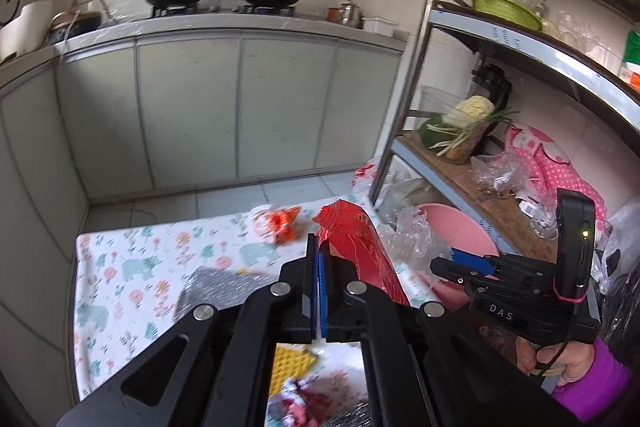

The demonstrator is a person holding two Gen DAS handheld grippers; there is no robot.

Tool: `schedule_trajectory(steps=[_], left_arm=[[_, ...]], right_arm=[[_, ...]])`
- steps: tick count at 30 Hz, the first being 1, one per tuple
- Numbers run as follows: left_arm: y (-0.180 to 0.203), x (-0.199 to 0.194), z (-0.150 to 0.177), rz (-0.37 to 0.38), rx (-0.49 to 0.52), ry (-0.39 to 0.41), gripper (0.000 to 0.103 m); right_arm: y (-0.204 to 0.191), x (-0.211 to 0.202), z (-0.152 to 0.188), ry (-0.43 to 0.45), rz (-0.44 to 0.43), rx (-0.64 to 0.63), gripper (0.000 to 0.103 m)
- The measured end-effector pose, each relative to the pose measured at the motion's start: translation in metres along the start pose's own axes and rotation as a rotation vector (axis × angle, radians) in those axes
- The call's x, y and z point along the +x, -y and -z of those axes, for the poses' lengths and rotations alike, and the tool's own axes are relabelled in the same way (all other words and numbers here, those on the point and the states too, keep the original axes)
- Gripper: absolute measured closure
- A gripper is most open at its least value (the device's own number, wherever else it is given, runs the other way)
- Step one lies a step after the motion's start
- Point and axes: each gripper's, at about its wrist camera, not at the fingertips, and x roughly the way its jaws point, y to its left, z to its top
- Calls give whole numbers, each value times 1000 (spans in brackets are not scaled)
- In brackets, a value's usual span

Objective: Collect trash
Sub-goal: 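Carry both bags over the pink bucket with both tools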

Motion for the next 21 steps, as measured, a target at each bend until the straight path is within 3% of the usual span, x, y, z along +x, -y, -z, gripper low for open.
schedule_trajectory(steps=[11, 21], left_arm=[[87, 49, -39, 126, 97, 25, 103], [151, 121, -48, 160, 136, -27, 103]], right_arm=[[79, -38, -3, 71, 172, 151, 80], [130, -28, 8, 38, 260, 279, 80]])
